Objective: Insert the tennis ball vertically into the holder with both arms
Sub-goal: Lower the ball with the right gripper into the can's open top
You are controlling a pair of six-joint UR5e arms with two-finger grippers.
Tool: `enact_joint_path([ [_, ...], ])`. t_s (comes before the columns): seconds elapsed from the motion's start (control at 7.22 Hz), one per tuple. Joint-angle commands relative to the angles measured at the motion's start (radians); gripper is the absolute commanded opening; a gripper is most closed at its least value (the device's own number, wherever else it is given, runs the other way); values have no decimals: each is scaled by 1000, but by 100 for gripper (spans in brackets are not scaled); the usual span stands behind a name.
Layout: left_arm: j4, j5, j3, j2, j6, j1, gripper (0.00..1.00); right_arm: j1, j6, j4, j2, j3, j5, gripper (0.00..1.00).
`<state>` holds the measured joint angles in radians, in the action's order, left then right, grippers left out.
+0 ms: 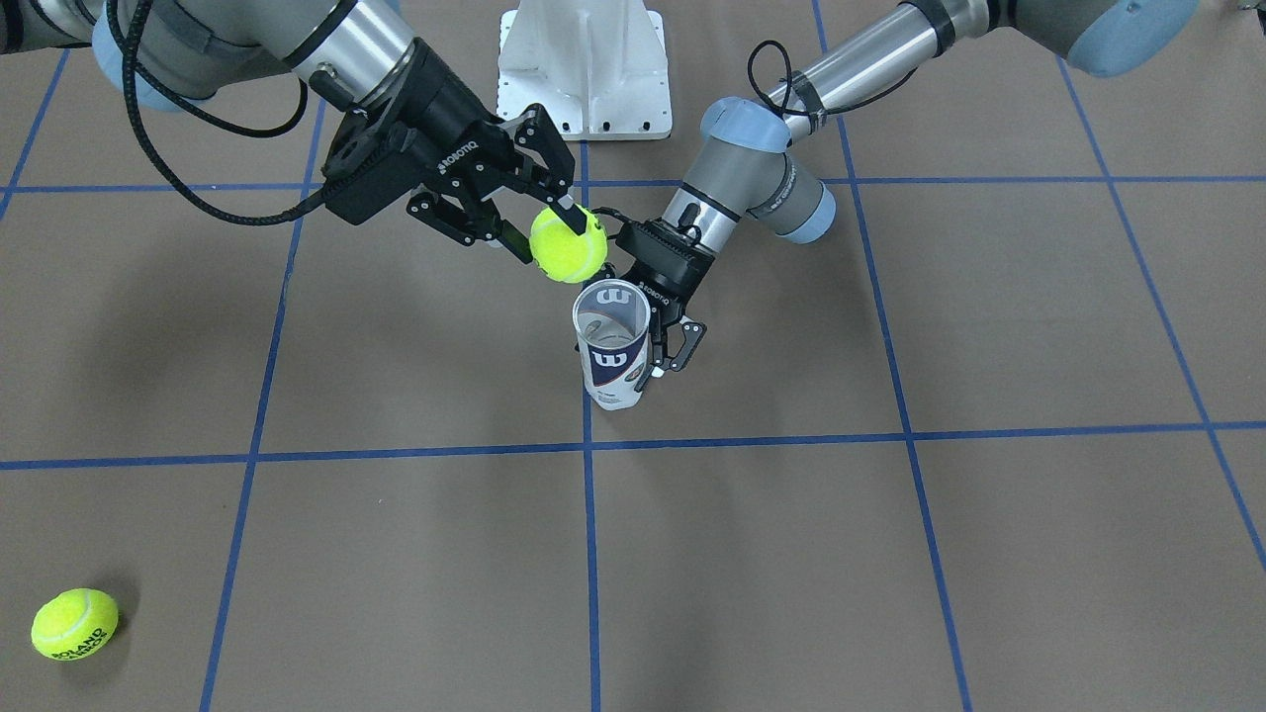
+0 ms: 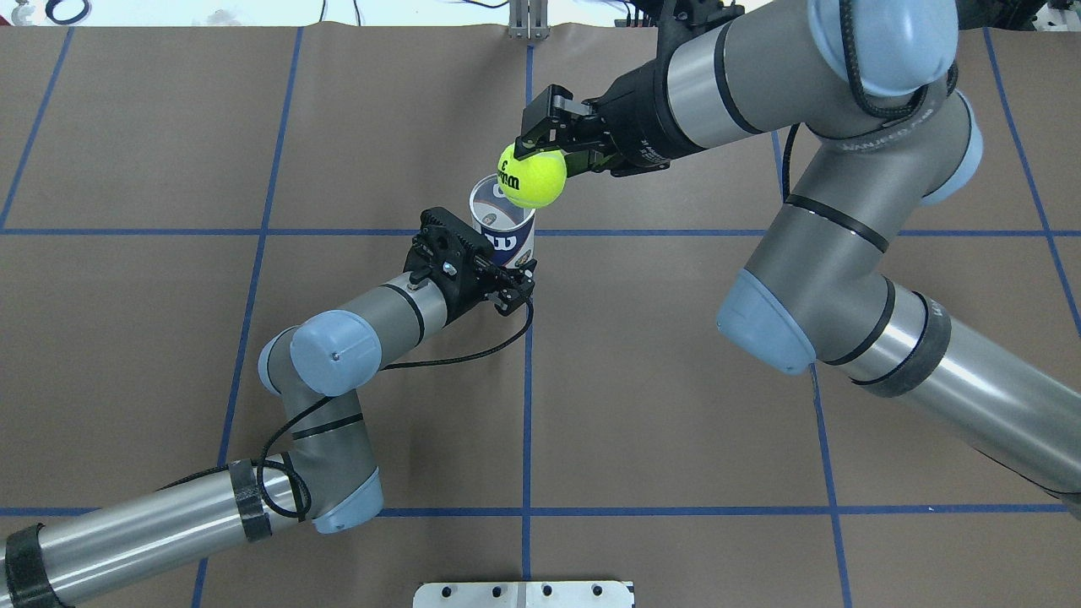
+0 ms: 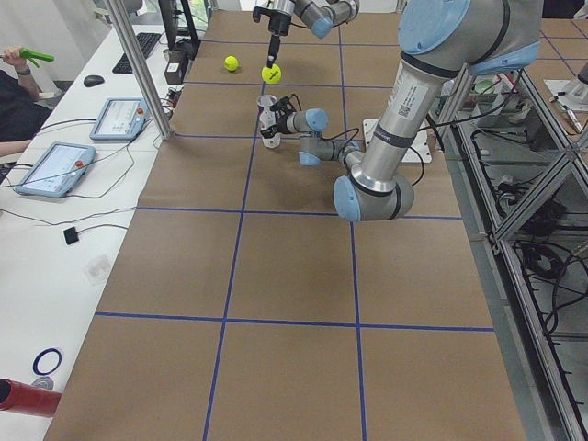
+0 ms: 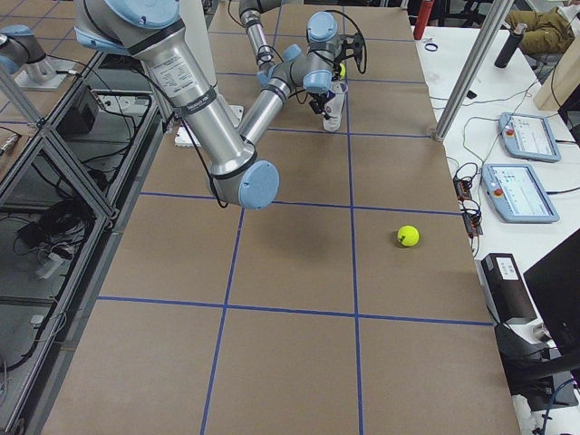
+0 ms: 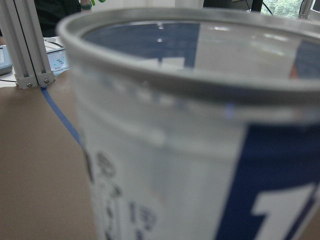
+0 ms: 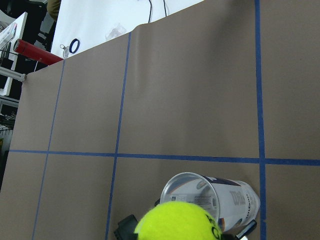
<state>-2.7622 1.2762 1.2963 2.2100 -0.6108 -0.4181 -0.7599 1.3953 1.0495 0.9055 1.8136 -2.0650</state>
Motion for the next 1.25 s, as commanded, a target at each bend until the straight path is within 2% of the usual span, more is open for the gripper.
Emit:
enact_joint_path([
  [0.0,-1,0,0,0,0,-1,72,14,4,1,-25,-31,19,0],
  [0.55,-2,2,1,-1,2,-2,72,14,1,0,-77,-130,60,0],
  [1.11,-2,2,1,-1,3,-5,72,27,1,1,-80,-149,69,0],
])
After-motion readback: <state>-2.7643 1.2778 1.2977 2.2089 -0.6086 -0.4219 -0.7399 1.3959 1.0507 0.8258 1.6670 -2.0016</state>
